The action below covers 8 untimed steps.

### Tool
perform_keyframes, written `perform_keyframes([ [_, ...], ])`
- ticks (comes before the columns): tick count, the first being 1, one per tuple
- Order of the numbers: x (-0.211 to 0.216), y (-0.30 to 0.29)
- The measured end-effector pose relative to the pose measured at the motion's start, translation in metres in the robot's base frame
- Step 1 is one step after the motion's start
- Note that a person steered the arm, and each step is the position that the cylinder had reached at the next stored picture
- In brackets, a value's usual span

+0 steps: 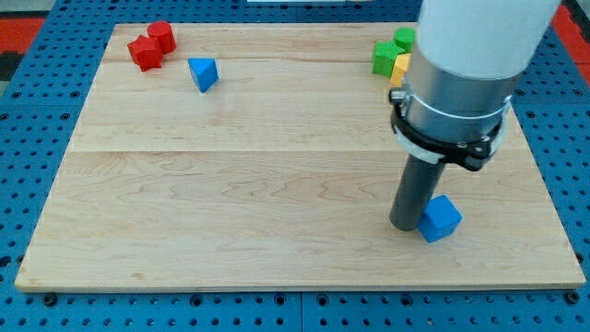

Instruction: Push the blue triangle to the down side of the board

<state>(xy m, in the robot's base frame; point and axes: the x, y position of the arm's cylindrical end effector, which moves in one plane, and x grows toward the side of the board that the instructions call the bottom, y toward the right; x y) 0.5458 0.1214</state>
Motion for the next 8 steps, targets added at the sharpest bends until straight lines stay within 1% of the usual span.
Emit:
perform_keyframes([
  [1, -0.001, 0.021],
  [3, -0.118, -0.066],
  [4, -0.173, -0.068],
  [5, -0.218, -0.083],
  [6, -0.253, -0.107],
  [7, -0.275, -0.128],
  [8, -0.279, -0.135],
])
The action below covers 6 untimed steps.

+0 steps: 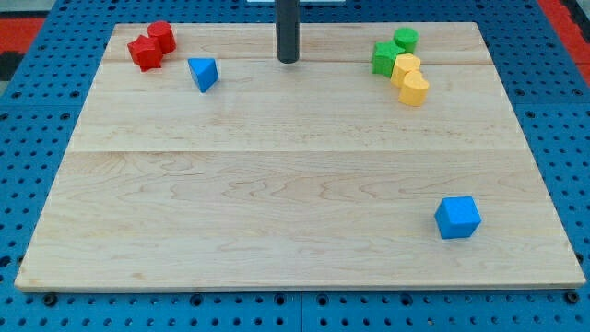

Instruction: Push the blue triangle to the down side of the board

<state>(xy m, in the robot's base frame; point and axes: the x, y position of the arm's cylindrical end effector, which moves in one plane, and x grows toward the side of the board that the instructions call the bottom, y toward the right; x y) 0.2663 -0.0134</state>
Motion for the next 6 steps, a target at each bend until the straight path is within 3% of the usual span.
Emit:
perform_keyframes([
  [3, -0.074, -0.046],
  [6, -0.074, -0.089],
])
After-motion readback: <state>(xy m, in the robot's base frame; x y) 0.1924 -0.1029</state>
